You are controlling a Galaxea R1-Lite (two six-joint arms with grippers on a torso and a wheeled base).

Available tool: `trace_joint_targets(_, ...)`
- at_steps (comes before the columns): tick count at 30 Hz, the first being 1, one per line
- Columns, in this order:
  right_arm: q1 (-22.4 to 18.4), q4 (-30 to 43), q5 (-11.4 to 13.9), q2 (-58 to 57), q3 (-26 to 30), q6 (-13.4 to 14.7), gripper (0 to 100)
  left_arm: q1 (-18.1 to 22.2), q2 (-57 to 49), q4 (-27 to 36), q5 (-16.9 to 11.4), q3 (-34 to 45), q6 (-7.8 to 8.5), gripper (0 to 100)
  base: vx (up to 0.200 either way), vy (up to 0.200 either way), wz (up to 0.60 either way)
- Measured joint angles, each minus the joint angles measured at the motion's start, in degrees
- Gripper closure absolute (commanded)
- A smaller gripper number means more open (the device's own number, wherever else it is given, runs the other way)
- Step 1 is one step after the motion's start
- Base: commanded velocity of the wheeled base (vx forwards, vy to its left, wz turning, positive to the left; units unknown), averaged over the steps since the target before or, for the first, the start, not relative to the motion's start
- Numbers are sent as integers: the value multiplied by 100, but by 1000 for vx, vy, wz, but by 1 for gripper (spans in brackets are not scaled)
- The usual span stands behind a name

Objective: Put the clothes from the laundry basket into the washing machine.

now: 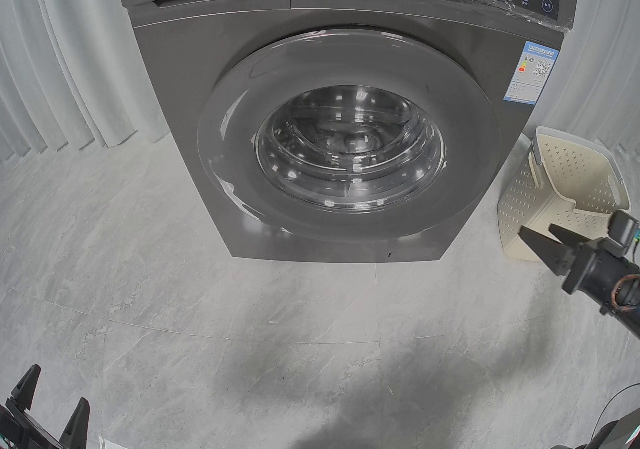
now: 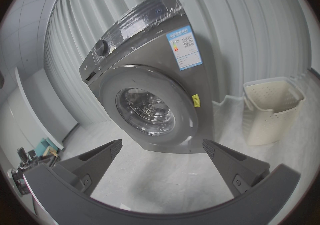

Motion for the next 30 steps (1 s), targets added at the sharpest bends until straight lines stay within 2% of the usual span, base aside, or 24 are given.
trace_joint_targets(6, 978, -1269, -90, 1552, -485, 545, 0, 0, 0, 0, -13, 2, 30, 0, 200, 0, 0)
trace_joint_targets(10, 1360, -1546, -133, 2197, -961, 728, 0, 0, 0, 4, -28, 2, 30, 0, 200, 0, 0)
trace_joint_targets(17, 1425, -1726, -243, 2728, -1566, 783, 0, 0, 2, 9, -35, 2, 20, 0, 200, 0, 0)
trace_joint_targets(21, 1397, -1716, -311, 2770, -1770, 763, 0, -5, 5, 9, -41, 0, 1, 0, 0, 0, 0)
trace_joint_targets(30, 1113, -1292, -177, 2569, -2206, 794, 0, -5, 9, -2, -49, 0, -5, 0, 0, 0, 0)
